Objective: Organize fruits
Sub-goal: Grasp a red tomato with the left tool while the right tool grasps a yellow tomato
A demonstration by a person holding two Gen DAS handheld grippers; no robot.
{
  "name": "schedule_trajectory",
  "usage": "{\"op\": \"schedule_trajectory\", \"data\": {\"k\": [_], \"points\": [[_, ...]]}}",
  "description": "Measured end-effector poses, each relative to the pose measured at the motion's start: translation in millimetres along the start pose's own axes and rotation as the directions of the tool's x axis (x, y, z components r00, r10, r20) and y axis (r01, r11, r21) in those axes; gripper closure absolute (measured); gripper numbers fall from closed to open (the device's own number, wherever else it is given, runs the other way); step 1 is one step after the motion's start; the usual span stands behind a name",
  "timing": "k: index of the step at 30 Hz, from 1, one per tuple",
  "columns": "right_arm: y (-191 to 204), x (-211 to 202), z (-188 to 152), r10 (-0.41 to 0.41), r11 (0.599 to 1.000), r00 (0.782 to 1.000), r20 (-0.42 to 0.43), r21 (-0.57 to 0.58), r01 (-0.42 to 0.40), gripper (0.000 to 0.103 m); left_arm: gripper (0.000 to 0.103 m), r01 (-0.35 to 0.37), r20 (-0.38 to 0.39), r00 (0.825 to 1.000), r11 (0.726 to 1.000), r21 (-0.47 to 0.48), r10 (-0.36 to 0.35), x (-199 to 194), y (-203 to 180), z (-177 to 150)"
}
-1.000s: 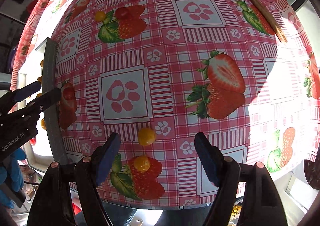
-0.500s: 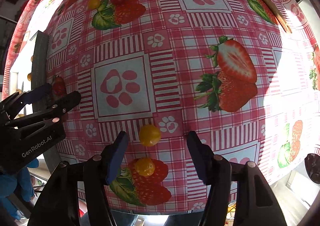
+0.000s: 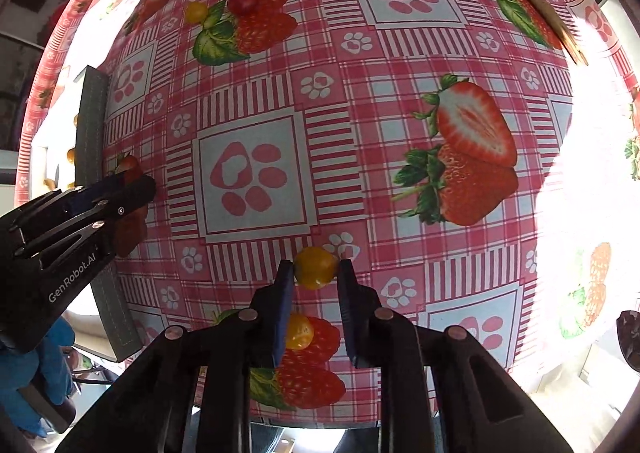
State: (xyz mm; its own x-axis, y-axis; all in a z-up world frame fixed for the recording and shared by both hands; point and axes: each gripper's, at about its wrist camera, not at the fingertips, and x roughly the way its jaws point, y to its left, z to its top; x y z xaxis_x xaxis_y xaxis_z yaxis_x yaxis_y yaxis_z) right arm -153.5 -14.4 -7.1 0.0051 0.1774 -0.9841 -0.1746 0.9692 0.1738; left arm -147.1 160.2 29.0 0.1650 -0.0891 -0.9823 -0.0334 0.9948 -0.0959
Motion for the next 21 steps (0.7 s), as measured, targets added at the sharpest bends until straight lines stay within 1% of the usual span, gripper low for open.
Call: {"op": "schedule_trajectory", "data": {"k": [2,8,13,17,21], "points": [[-4,-5,0,0.02,1.0,1.0,0.009,0.017,-0.02,0.079,0.08,0.026,0.011,1.0,0.999,-0.026,-0.026,-8,2,-3],[-14,-19,0,0.05,0.998,0.998,0.034,0.037,-0.052,0.079,0.08,0.05,0.05,0.998,0.997,-0.056,-0.047,-33,15,-12],[-19,-29,6,0.054,0.998,0.997,0.046,0.032,-0.055,0.079,0.08,0.057,0.079,0.996,0.996,-0.069,-0.051,-51,28,-20],[-14,-34,7,0.055,0.998,0.997,0.051,0.022,-0.056,0.079,0.08,0.053,0.096,0.994,0.994,-0.091,-0.045,-54,27,-20],[-6,-33,8,0.04,0.999,0.998,0.042,-0.006,-0.04,0.079,0.08,0.05,0.111,0.993,0.992,-0.118,-0.037,-62,36,-27]]}}
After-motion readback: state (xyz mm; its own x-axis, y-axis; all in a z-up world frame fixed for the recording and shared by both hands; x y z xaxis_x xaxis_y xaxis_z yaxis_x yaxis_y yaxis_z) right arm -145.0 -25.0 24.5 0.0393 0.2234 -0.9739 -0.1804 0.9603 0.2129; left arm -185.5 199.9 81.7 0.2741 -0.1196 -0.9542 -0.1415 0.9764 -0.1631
